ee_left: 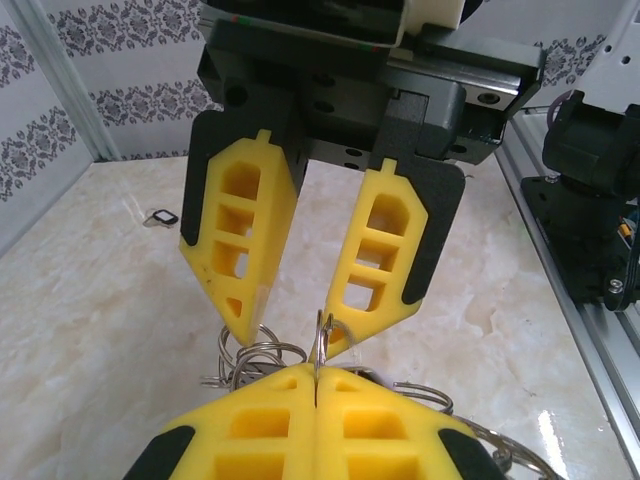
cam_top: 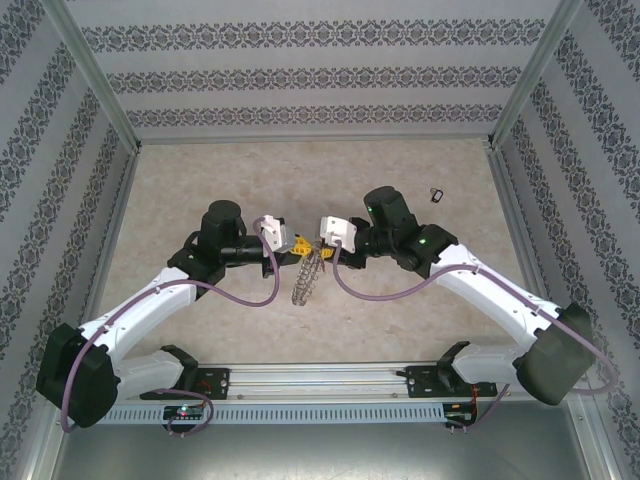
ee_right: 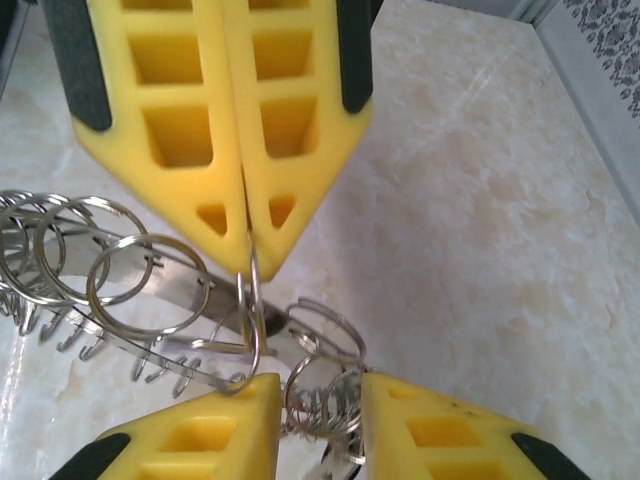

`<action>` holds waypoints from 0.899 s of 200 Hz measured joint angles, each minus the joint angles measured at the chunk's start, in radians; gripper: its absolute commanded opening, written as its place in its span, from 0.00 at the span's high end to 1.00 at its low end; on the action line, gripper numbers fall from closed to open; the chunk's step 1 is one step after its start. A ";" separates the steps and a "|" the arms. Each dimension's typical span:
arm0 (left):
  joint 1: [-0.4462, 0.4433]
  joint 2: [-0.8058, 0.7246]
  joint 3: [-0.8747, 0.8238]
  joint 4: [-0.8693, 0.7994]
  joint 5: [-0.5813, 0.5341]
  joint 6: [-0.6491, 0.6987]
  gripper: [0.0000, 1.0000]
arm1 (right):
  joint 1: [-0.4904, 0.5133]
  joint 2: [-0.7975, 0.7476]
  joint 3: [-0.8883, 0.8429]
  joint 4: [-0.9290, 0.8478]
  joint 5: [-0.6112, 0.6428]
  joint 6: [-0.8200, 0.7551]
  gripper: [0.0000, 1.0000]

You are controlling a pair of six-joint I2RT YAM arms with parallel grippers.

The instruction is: Put the keys on the keyring

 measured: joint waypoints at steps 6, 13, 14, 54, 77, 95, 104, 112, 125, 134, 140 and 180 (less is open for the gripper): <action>0.000 0.001 0.001 0.000 0.005 -0.002 1.00 | -0.005 -0.011 -0.005 -0.004 0.003 0.000 0.70; 0.000 0.002 0.004 0.000 0.007 -0.003 1.00 | -0.011 -0.024 -0.010 -0.010 0.005 -0.003 0.70; 0.000 0.002 0.004 0.000 0.007 -0.003 1.00 | -0.011 -0.026 -0.011 -0.010 0.005 -0.003 0.70; 0.000 0.006 0.018 0.000 0.014 -0.004 1.00 | -0.060 -0.115 -0.017 -0.026 0.011 -0.025 0.69; 0.000 0.011 0.022 0.000 0.018 -0.003 1.00 | -0.062 -0.137 -0.016 -0.026 0.002 -0.033 0.69; 0.000 0.014 0.027 -0.001 0.018 -0.003 1.00 | -0.062 -0.136 -0.014 -0.026 -0.014 -0.041 0.69; 0.000 0.014 0.029 0.000 0.021 -0.003 1.00 | -0.060 -0.131 -0.011 -0.026 -0.021 -0.044 0.69; 0.000 0.015 0.029 0.000 0.022 -0.003 1.00 | -0.059 -0.123 -0.006 -0.025 -0.027 -0.044 0.69; 0.000 0.016 0.030 0.000 0.026 -0.004 1.00 | -0.048 -0.104 0.006 -0.025 -0.034 -0.045 0.70; 0.000 0.017 0.030 0.000 0.030 -0.004 1.00 | -0.040 -0.091 0.013 -0.024 -0.039 -0.045 0.70; 0.000 0.018 0.030 0.000 0.033 -0.004 1.00 | -0.038 -0.082 0.015 -0.023 -0.040 -0.045 0.71; 0.000 0.019 0.030 0.000 0.040 -0.018 1.00 | -0.022 -0.037 0.019 -0.011 -0.040 -0.044 0.73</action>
